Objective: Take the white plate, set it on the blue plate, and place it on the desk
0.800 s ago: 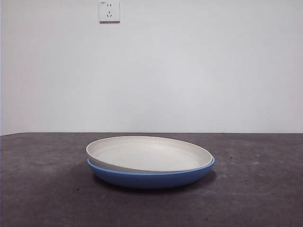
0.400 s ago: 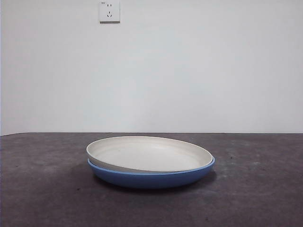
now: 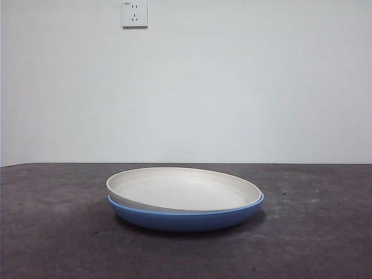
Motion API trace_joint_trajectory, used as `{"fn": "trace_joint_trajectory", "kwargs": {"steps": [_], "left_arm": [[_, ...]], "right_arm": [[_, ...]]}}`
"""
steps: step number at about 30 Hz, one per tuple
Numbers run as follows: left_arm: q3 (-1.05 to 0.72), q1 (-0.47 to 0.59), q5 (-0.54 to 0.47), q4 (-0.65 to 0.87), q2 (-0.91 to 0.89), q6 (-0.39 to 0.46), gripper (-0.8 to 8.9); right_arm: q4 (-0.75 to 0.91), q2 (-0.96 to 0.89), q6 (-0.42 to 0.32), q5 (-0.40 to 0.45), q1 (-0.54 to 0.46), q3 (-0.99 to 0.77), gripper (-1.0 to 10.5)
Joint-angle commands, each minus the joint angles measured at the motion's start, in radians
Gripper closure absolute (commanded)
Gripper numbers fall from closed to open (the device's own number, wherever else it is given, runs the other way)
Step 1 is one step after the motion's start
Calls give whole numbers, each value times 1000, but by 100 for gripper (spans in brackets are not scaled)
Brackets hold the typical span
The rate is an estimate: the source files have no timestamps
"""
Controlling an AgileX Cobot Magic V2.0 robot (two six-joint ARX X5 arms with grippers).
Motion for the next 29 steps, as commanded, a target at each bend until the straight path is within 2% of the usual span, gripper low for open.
{"fn": "trace_joint_trajectory", "kwargs": {"steps": [1, 4, 5, 7, 9, 12, 18, 20, 23, 25, 29], "left_arm": [[-21, -1, -4, -6, -2, 16, 787], [-21, -1, -4, -6, -2, 16, 787], [-21, -1, -4, -6, -2, 16, 787], [-21, -1, -4, -6, -2, 16, 787], [-21, -1, -4, -6, -2, 16, 787], [-21, -1, -4, -6, -2, 16, 787], [-21, -1, -4, -6, -2, 16, 787], [-21, -1, -4, -6, -2, 16, 787], [-21, -1, -4, -6, -2, 16, 787], [-21, -1, -4, -6, -2, 16, 787], [-21, -1, -4, -6, -2, 16, 787]], "right_arm": [[8, 5, -11, 0, 5, 16, 939], [7, 3, -12, -2, -14, 16, 938], [11, 3, -39, 2, -27, 16, 938], [69, -14, -177, 7, -91, -8, 938], [169, -43, -246, -6, -154, -64, 938], [439, -121, -312, 0, -254, -261, 938], [1073, -318, -311, 2, -388, -771, 938], [1217, -379, -310, 4, -413, -913, 938], [1318, -460, -310, 21, -433, -1079, 938], [1334, -488, -284, 72, -434, -1145, 938], [1330, -510, -257, 141, -433, -1199, 938]]}}
